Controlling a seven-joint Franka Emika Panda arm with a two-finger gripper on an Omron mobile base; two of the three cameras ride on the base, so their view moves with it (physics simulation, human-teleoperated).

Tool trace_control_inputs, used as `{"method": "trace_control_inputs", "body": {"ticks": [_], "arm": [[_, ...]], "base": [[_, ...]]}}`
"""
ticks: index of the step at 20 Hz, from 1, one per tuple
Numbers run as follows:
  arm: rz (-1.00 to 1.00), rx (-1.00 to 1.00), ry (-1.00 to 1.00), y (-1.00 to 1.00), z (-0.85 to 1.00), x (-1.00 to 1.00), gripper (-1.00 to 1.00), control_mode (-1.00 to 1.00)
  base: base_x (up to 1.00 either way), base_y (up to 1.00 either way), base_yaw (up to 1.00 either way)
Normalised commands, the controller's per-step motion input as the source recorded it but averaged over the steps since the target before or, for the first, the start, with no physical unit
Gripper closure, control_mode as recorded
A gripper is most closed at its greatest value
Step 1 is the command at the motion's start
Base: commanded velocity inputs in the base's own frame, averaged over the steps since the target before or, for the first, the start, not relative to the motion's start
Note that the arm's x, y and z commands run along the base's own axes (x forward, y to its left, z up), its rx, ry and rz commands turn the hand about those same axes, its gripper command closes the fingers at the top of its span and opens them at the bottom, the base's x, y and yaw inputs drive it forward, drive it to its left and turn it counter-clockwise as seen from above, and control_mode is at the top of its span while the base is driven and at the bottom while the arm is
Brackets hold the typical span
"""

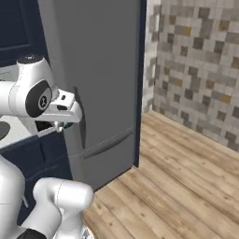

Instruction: Pick the mug from the counter and place it inside the microwave. Then close the microwave.

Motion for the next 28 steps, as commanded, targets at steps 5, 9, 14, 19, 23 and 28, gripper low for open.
{"method": "trace_control_inputs", "body": {"ticks": [5, 9, 14, 19, 23, 28], "arm": [[0.0, 0.0, 0.0, 0.0, 0.0, 0.0, 1.0, 1.0], [0.0, 0.0, 0.0, 0.0, 0.0, 0.0, 1.0, 1.0], [0.0, 0.0, 0.0, 0.0, 0.0, 0.0, 1.0, 1.0], [0.0, 0.0, 0.0, 0.0, 0.0, 0.0, 1.0, 1.0], [0.0, 0.0, 0.0, 0.0, 0.0, 0.0, 1.0, 1.0], [0.0, 0.0, 0.0, 0.0, 0.0, 0.0, 1.0, 1.0]], "base": [[0.16, -0.34, 0.9], [0.39, -0.49, 0.82], [0.18, -0.84, 0.69], [0.03, -0.54, 0.51], [0.08, 0.35, 0.16], [0.0, 0.71, 0.0]]}}
